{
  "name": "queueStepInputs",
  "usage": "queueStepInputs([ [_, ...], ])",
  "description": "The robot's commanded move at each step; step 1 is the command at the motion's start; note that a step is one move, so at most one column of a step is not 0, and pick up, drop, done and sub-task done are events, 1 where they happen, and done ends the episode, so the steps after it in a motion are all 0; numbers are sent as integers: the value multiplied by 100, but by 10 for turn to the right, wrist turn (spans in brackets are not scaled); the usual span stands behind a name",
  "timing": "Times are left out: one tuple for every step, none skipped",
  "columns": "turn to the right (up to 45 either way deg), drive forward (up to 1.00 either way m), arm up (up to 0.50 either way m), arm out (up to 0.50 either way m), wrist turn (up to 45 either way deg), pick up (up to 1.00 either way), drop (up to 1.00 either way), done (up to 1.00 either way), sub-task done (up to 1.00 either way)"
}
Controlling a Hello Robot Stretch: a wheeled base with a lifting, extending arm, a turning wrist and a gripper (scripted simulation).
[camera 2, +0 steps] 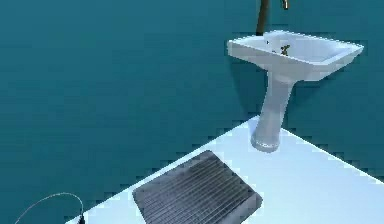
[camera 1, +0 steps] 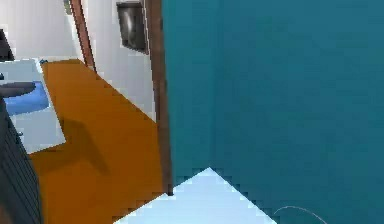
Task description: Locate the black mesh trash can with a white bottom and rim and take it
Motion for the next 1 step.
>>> queueStepInputs([
  [-450, 0, 0, 0, 0, 0, 0, 0, 0],
])
